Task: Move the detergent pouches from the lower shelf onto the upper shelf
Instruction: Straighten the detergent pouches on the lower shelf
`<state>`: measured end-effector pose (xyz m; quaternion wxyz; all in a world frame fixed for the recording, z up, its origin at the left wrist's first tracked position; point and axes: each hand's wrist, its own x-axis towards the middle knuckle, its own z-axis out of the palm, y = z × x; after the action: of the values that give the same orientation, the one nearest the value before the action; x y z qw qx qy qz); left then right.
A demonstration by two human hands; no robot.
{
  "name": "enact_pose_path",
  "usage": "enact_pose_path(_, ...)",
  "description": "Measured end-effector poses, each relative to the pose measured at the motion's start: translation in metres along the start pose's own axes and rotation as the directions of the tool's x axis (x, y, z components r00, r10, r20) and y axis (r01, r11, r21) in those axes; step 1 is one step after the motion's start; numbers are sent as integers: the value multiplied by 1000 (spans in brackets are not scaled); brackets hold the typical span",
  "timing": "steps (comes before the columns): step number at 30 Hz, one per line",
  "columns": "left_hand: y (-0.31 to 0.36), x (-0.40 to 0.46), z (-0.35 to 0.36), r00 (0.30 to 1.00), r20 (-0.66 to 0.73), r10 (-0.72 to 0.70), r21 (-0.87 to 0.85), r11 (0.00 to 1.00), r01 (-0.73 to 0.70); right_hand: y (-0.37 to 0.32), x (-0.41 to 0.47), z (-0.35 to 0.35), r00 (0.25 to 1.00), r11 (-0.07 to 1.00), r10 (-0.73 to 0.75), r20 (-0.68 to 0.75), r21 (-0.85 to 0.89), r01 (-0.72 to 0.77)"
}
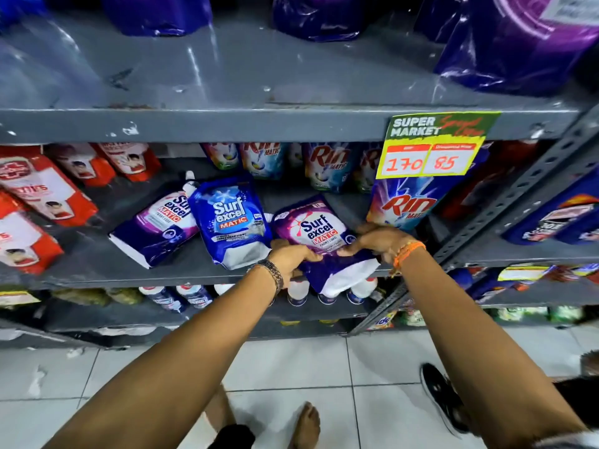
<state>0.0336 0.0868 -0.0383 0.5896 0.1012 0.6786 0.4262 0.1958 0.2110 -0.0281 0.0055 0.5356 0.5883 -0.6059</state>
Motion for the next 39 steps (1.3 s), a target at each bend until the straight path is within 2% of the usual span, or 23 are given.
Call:
enact_pose_path(2, -1, 0, -3, 997, -11, 72, 57, 996, -71, 14, -9, 0, 997, 994, 36, 68, 102, -43)
enact_pose_path(4, -2, -4, -2, 975, -38, 218, 165, 964, -209, 24, -16, 5, 999, 996, 30, 11, 84, -31)
enact_pose_path(6, -4, -7, -4, 944, -3, 330, 242, 916, -320, 29, -23, 10, 997, 995, -51, -62, 84, 56)
enact_pose_path(8, -4, -9, -9, 909, 38, 414, 247, 878, -410, 32, -31, 12, 985, 983, -145, -98, 102, 155)
enact_pose_path(11, 5, -15, -15, 839, 38, 542, 346, 781, -520, 24, -36, 13, 948, 951, -284, -145, 86, 298)
enact_pose_path(13, 17, -19, -15, 776, 34, 629, 486, 668, -563, 17, -33, 18, 903, 922, -371, -218, 30, 386)
enact_pose_path(16, 40, -13, -12, 686, 32, 727, 665, 497, -558, 4, -22, 28, 793, 859, -501, -345, -85, 506)
enact_pose_path(19, 59, 2, -8, 640, 18, 769, 754, 410, -514, -4, -7, 42, 691, 826, -518, -503, -85, 557)
enact_pose_path(23, 70, 23, -3, 623, 17, 782, 742, 408, -532, -6, 19, 60, 552, 804, -471, -688, -79, 589)
enact_pose_path(27, 65, 42, -4, 639, 6, 769, 729, 434, -529, 4, 37, 69, 498, 820, -443, -745, -112, 562)
enact_pose_path(35, 59, 47, -16, 668, 43, 743, 665, 478, -574, 8, 42, 66, 549, 849, -447, -706, -143, 508)
enact_pose_path(39, 56, 23, -45, 656, 48, 753, 569, 519, -637, 9, 29, 64, 623, 847, -428, -655, -50, 529)
